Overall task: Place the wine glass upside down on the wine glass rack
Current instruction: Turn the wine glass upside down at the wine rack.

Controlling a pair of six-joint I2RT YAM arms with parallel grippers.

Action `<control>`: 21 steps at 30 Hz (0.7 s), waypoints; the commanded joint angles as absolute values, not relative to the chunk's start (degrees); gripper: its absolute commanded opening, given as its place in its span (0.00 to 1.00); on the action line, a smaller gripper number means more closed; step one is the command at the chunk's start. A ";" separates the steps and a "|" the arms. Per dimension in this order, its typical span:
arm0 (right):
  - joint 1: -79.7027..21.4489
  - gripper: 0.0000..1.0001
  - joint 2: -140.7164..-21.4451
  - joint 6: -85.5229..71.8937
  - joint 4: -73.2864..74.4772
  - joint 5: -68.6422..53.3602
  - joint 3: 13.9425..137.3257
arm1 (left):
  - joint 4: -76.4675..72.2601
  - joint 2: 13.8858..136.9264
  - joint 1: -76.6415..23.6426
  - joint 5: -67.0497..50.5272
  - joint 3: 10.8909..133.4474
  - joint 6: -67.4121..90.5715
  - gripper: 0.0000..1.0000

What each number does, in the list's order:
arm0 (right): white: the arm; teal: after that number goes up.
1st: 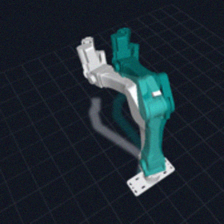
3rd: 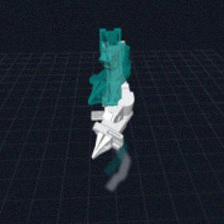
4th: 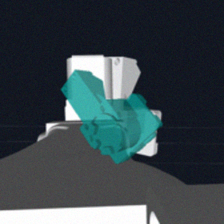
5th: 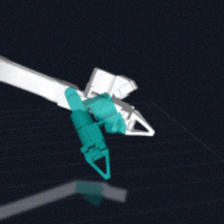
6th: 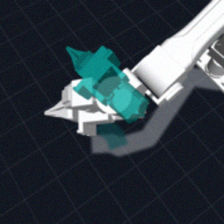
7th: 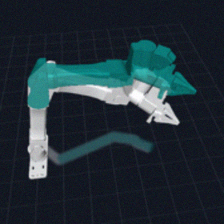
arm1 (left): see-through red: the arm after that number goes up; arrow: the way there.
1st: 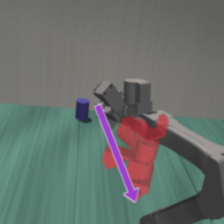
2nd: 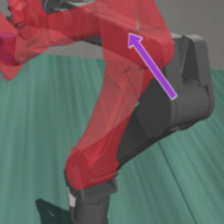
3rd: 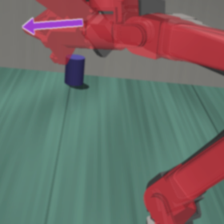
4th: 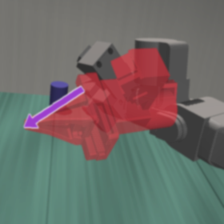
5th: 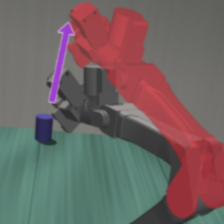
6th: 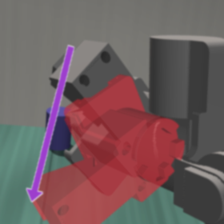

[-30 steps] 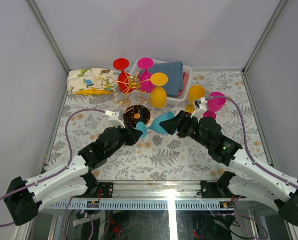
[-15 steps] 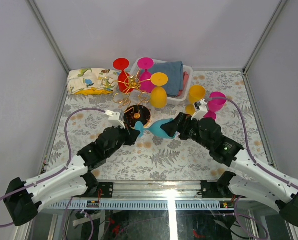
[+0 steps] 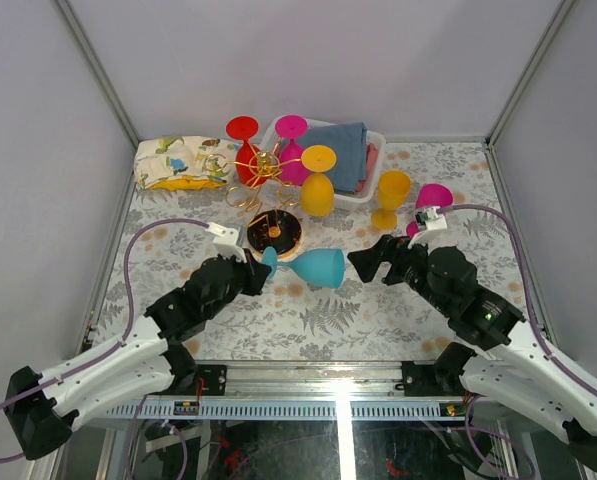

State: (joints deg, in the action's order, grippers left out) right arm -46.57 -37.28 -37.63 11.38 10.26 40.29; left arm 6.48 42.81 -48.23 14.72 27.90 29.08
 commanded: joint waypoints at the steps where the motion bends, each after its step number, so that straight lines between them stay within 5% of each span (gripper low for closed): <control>1: -46.98 0.99 -35.93 -27.44 15.07 15.17 45.05 | 8.46 42.27 -48.46 14.79 31.80 23.59 0.00; 13: -47.02 0.99 -35.67 -4.13 21.54 11.93 49.93 | 13.78 45.21 -56.92 18.15 39.69 14.48 0.00; 21: -47.02 0.99 -41.84 4.58 21.33 -4.41 52.39 | 14.94 46.38 -62.14 18.39 42.31 7.46 0.00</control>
State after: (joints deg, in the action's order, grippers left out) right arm -46.57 -38.89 -2.50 21.63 6.20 49.45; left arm 14.46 46.98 -61.28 17.37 39.33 13.08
